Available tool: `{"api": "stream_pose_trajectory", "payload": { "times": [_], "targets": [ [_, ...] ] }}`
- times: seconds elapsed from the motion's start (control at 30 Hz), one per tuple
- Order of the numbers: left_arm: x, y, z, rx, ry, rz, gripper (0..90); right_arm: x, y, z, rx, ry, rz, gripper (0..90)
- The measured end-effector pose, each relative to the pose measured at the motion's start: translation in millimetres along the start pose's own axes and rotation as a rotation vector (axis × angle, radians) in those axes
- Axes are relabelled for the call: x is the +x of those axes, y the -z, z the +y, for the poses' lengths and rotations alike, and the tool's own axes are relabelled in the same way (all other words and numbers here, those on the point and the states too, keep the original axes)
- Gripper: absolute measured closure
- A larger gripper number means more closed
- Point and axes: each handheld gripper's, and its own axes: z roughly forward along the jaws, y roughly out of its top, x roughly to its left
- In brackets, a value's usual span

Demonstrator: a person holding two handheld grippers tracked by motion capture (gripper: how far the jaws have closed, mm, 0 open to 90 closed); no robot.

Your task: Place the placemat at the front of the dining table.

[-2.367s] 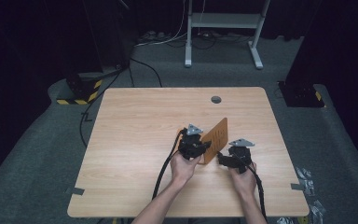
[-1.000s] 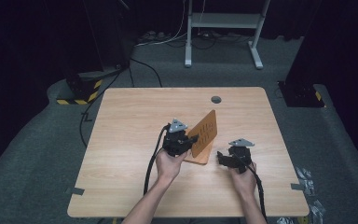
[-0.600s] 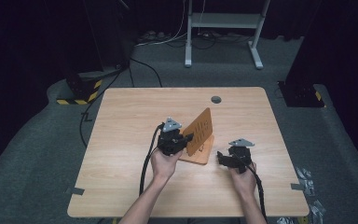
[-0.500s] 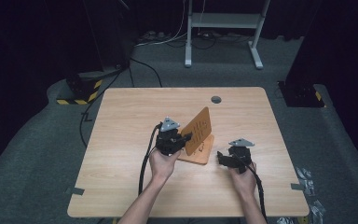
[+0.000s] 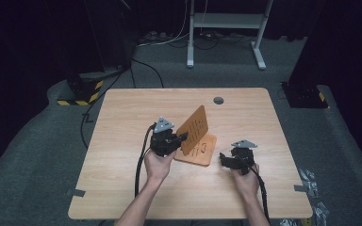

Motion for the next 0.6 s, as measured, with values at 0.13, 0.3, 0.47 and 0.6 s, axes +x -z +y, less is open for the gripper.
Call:
{"api": "stream_pose_trajectory", "payload": {
  "times": [0.13, 0.3, 0.47, 0.6],
  "targets": [
    [2.6, 4.2, 0.7, -0.001, -0.004, 0.007, 85.9, -0.3, -0.2, 0.0, -0.003, 0.004, -0.002, 22.5],
    [5.3, 9.5, -0.1, -0.008, -0.003, 0.016, 86.0, 0.0, 0.0, 0.0, 0.000, 0.000, 0.000, 22.5],
    [10.2, 14.6, -0.4, -0.012, 0.003, 0.024, 85.9, -0.1, -0.1, 0.0, -0.001, 0.001, -0.001, 22.5],
    [12.2, 20.0, -1.3, -0.021, 0.011, 0.034, 86.0, -0.2, -0.2, 0.0, -0.003, 0.003, -0.002, 22.5]
  ]
}}
